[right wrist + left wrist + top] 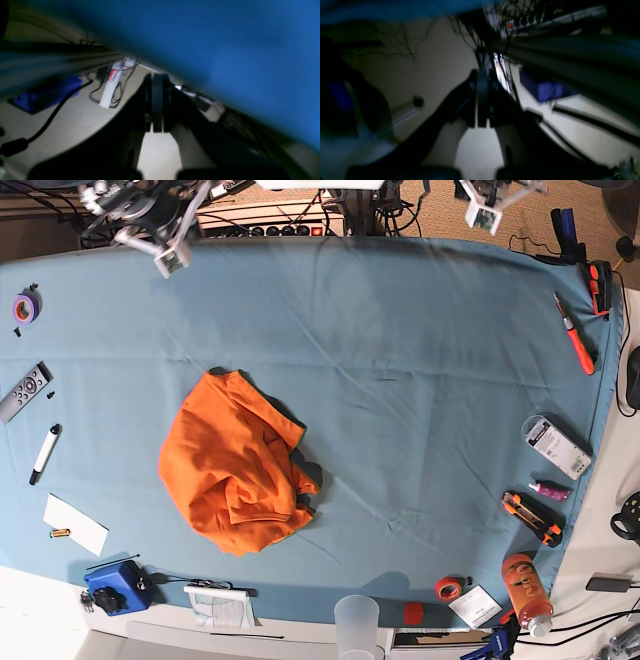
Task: Layout the t-shirt on the table in an organized manner, then fold the t-shirt properly
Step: 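Move both grippers down toward the crumpled orange t-shirt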
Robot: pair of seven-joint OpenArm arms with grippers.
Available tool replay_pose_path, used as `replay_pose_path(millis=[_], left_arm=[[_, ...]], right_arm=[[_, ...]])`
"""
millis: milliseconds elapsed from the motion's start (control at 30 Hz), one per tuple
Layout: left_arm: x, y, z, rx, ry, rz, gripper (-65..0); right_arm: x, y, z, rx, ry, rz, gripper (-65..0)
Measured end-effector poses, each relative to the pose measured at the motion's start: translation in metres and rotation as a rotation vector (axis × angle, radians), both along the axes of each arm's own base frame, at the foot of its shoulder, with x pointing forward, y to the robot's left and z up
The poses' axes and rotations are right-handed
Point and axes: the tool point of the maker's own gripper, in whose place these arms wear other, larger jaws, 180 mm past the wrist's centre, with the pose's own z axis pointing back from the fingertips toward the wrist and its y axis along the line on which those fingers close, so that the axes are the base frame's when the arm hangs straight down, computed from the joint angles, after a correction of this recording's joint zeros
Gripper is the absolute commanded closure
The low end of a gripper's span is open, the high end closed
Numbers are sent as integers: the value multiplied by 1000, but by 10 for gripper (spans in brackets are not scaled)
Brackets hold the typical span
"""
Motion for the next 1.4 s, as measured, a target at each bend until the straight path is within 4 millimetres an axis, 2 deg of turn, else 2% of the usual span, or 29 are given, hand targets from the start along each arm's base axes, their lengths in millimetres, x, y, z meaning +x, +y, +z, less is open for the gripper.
replay_pose_path(millis=[33,133,267,400,500,700,833,867,900,967,1000,1067,1167,1233,1333,1400], left_arm=[[6,-2,5,-8,-33,0,0],[2,0,1,0,-9,0,0],[36,-3,10,-18,-137,1,0],[52,-2,14,-12,-181,-1,0],[84,-5,31,-36,-330,3,0],[122,-6,50,-42,-460,0,0],[138,-6,60,-45,-518,-1,-241],[142,-7,63,-47,-539,-1,-286],[145,-7,67,-52,-560,0,-317],[150,-7,71,-53,-582,-1,-338],[152,-7,72,-54,-587,-1,-338],[154,-7,73,-53,-595,-1,-338],[161,-8,78,-54,-617,-4,-337],[169,-7,84,-54,-649,-3,-337],[183,-8,96,-56,-702,-7,-337],[190,-7,95,-60,-717,-4,-337]], right_arm=[[7,-1,10,-6,-37,2,0],[22,-5,31,-24,-118,-1,0],[26,-18,34,-60,-126,-23,0],[29,-19,36,-61,-140,-26,0],[35,-23,38,-89,-165,-21,0],[46,-32,43,-154,-212,-10,0],[48,-32,44,-153,-222,-11,0],[48,-32,44,-153,-222,-11,-41],[48,-32,44,-155,-222,-11,-110],[50,-31,45,-149,-233,-5,-234],[51,-30,46,-146,-240,-5,-265],[54,-29,48,-139,-260,-2,-270],[71,-40,57,-221,-317,5,-270],[95,-42,72,-238,-400,-4,-270],[126,-36,93,-230,-508,27,-270],[142,-23,95,-197,-542,91,-270]])
